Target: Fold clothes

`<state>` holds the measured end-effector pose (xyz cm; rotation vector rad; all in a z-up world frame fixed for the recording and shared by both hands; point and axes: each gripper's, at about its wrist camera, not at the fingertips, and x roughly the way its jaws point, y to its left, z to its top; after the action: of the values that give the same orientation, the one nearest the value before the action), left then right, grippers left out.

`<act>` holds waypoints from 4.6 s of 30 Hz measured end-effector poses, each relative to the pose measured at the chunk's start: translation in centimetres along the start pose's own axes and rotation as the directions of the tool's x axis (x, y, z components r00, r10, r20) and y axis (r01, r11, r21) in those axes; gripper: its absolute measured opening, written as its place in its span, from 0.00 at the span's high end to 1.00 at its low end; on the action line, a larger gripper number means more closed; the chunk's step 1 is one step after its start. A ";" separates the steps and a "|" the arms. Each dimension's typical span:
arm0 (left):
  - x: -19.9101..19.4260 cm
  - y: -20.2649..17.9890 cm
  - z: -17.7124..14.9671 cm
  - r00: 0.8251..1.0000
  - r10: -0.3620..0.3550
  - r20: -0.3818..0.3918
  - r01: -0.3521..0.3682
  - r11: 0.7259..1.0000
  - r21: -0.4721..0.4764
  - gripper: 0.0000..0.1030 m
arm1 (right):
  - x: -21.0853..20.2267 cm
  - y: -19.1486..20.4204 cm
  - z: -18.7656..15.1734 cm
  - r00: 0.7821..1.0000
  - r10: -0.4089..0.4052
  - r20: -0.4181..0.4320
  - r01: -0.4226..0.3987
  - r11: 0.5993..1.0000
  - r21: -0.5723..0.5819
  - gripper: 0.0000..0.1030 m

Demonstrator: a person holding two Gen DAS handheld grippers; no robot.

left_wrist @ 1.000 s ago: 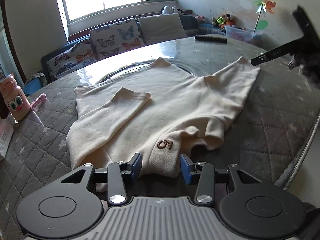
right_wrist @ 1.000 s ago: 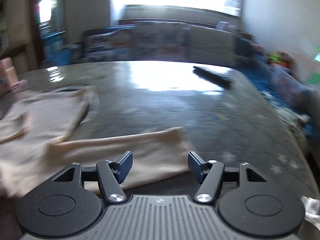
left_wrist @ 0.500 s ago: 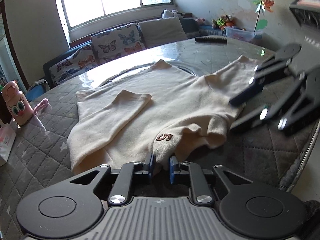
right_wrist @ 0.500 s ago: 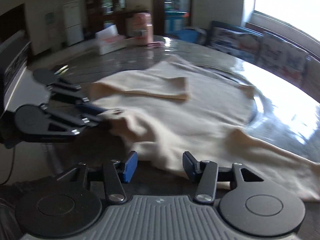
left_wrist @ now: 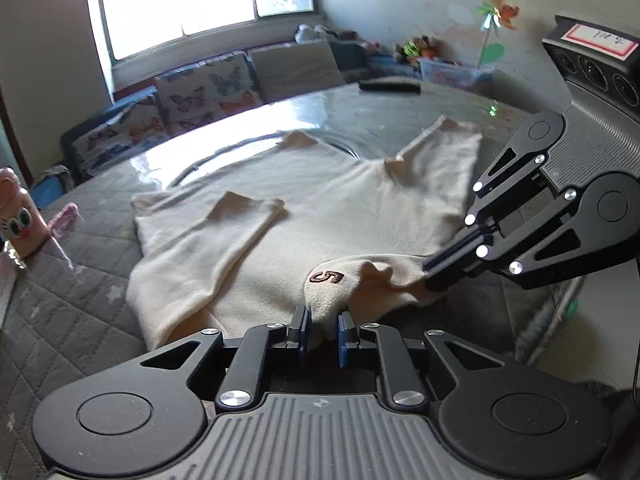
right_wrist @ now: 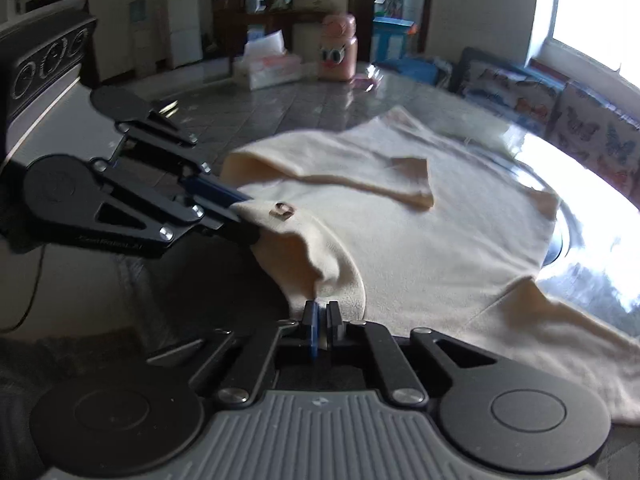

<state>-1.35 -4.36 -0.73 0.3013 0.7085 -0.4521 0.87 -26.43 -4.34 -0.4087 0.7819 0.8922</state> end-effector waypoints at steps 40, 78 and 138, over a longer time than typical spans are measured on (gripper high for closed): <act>-1.2 12.4 4.6 0.900 0.422 0.105 -0.364 0.863 -0.351 0.98 | 2.9 -7.4 1.7 0.997 -0.076 0.015 0.071 0.974 0.216 0.54; 0.4 15.0 -3.8 0.881 0.446 -0.158 -0.473 0.827 -0.304 0.92 | 4.1 -9.3 4.2 0.993 -0.120 -0.013 0.120 0.975 0.185 0.52; 20.1 22.1 13.4 0.929 0.354 -0.105 -0.369 0.897 -0.244 0.92 | 13.2 -28.1 11.9 0.939 -0.343 -0.017 0.327 0.880 0.345 0.95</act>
<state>30.46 3.23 -2.23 0.1925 0.7408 0.0075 33.99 -28.36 -6.30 -0.2034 0.7786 0.4249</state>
